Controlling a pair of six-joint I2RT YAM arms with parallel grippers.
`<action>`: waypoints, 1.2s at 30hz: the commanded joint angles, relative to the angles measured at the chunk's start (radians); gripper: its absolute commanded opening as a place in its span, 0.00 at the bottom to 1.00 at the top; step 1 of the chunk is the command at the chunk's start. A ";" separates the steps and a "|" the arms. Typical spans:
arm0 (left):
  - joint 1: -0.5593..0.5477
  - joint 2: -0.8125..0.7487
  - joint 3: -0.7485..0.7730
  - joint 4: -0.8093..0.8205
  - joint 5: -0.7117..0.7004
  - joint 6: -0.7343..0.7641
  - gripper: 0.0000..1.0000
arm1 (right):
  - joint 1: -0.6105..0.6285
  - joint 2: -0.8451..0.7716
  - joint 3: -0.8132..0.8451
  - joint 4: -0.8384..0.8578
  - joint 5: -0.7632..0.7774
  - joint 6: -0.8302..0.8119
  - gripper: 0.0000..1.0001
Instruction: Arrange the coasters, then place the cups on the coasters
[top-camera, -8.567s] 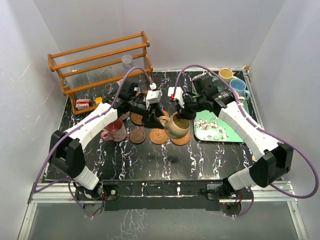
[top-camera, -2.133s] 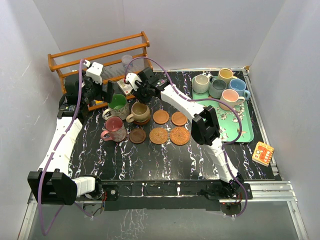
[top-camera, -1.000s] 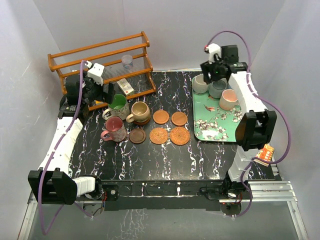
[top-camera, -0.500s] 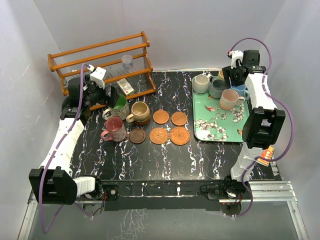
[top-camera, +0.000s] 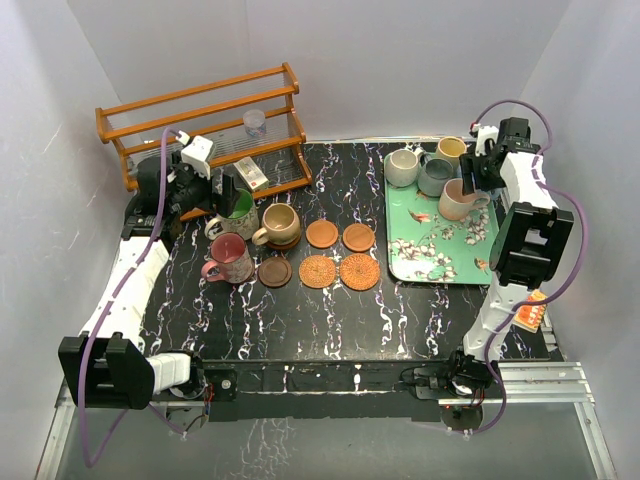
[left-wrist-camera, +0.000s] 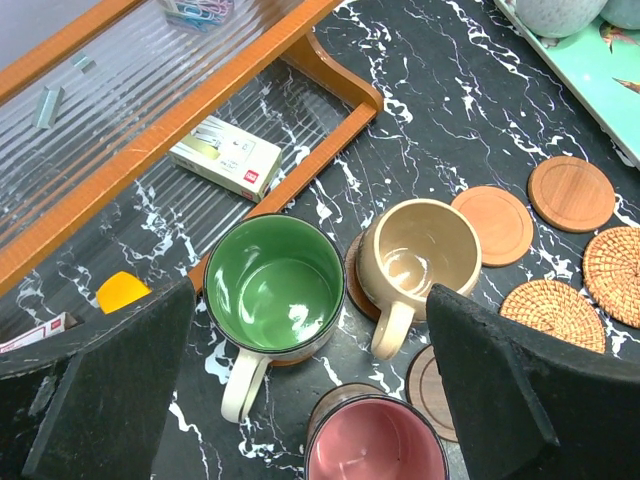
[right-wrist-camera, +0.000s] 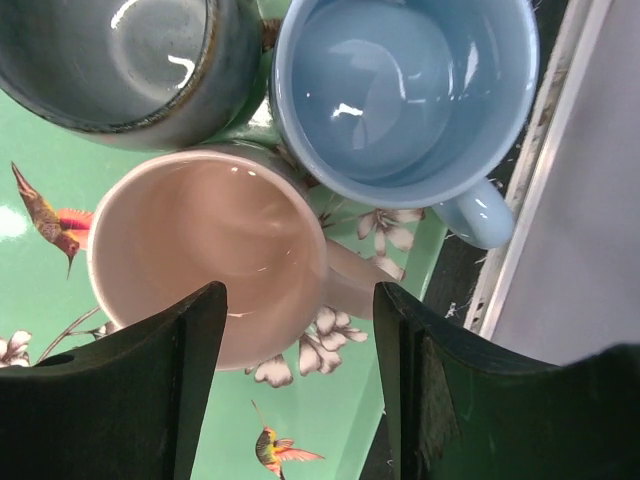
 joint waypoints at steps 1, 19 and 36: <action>0.008 -0.029 -0.013 0.024 0.021 -0.006 0.99 | -0.010 0.019 0.028 0.003 -0.043 -0.012 0.58; 0.008 -0.028 -0.022 0.031 0.026 -0.009 0.99 | -0.023 0.035 0.035 -0.099 -0.158 -0.048 0.60; 0.007 -0.033 -0.019 0.033 0.038 -0.020 0.99 | -0.023 -0.123 -0.147 -0.177 -0.223 0.039 0.60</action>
